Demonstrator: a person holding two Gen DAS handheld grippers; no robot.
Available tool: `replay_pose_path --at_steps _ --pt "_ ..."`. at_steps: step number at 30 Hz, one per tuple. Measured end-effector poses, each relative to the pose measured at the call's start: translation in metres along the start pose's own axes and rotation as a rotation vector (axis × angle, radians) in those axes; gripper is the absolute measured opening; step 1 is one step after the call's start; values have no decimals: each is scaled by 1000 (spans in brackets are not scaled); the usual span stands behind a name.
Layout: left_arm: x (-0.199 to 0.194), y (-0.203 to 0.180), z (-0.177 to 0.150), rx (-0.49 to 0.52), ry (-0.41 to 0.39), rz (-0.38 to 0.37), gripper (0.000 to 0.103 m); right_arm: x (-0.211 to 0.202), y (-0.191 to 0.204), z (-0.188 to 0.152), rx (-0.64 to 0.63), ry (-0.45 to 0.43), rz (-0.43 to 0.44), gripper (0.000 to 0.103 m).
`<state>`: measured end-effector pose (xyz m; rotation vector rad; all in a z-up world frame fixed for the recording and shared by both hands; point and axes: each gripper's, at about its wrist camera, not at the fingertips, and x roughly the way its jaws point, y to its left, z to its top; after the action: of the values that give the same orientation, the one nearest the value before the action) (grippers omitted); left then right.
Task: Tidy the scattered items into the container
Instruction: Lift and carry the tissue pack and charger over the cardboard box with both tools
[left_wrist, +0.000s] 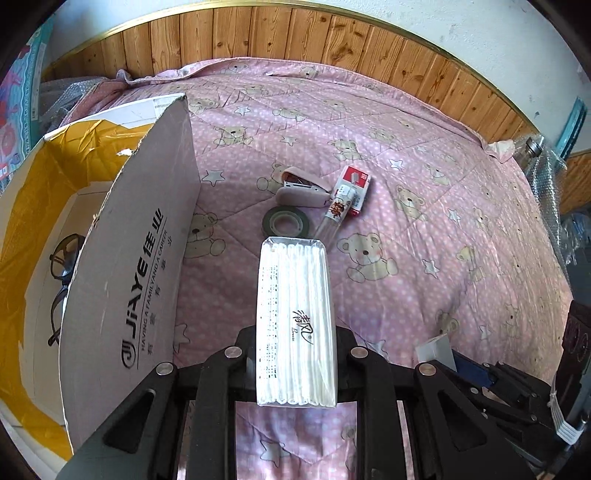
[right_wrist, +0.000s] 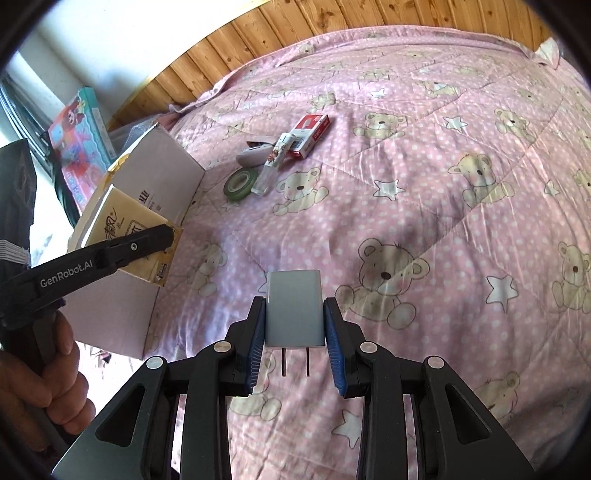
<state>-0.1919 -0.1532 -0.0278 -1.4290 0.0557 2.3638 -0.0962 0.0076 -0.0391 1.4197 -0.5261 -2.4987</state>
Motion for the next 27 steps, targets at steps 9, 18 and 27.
replay_pose_path --at_steps 9,18,27 --pt "-43 -18 -24 24 -40 -19 24 -27 19 -20 -39 -28 18 32" --pt "-77 -28 -45 40 -76 -21 24 -49 40 -37 -85 -52 29 32" --pt "-105 -38 -61 62 -115 -24 24 -68 56 -53 -114 -78 33 32"
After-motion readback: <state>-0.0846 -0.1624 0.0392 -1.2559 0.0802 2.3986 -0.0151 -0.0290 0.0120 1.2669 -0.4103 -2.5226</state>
